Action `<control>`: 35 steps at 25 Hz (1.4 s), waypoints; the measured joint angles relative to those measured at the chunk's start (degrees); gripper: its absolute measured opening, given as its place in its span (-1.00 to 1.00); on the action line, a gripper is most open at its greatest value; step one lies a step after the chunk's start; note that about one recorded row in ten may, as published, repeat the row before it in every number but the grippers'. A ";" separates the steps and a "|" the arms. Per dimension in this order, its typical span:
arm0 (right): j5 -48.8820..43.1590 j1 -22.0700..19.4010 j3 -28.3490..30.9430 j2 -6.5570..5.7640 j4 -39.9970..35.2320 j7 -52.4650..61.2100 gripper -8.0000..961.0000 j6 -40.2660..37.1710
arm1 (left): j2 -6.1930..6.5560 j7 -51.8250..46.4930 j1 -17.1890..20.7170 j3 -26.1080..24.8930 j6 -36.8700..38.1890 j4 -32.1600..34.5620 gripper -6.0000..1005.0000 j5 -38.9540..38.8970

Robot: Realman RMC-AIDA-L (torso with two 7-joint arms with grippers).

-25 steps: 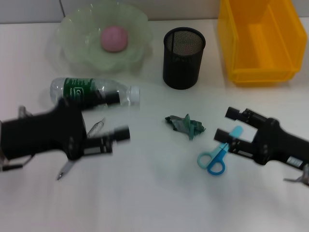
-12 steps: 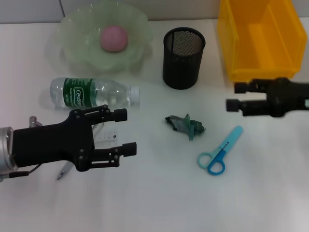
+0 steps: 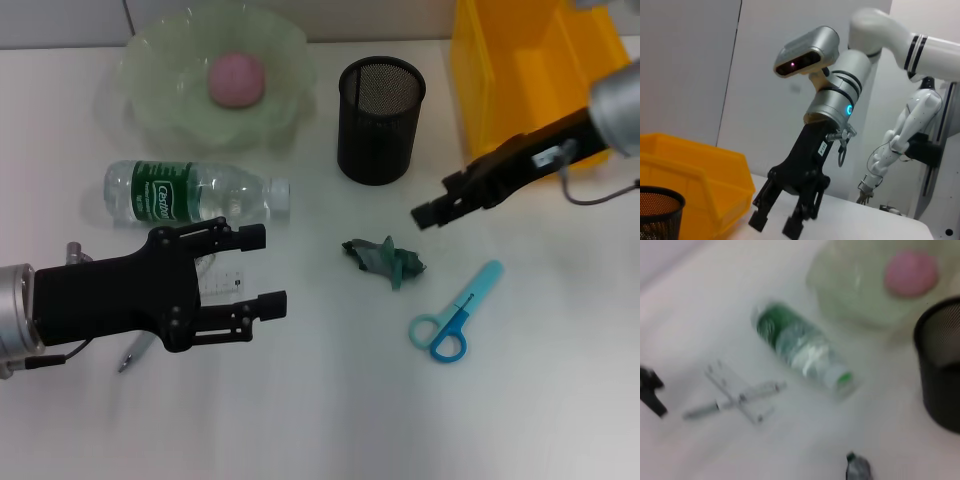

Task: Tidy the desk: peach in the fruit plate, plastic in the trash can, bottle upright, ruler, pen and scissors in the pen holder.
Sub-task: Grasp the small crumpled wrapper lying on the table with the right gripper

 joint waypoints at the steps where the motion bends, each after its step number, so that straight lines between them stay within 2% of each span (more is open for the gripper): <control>1: 0.00 0.00 0.00 0.00 0.00 0.00 0.66 0.00 | -0.04 0.01 0.00 0.01 -0.20 0.00 0.59 0.01; 4: -4.16 2.49 -5.03 0.75 0.17 2.46 0.66 0.85 | -0.04 0.02 0.00 0.02 -0.45 0.00 0.59 0.03; 5: -5.94 3.02 -8.40 0.95 0.18 4.28 0.66 2.54 | -0.06 0.02 0.01 0.01 -0.55 0.00 0.59 0.03; 10: -6.55 2.54 -14.09 1.13 0.17 5.92 0.66 6.60 | -0.13 0.02 0.20 0.00 -0.74 0.02 0.59 0.04; 20: -2.95 2.18 -20.74 1.33 3.73 5.94 0.66 12.56 | -0.35 0.03 -0.34 0.38 -2.13 0.04 0.59 0.03; 35: -0.40 2.46 -24.59 1.41 6.33 6.19 0.66 17.79 | -0.45 0.44 -0.53 0.00 -2.27 0.04 0.59 0.03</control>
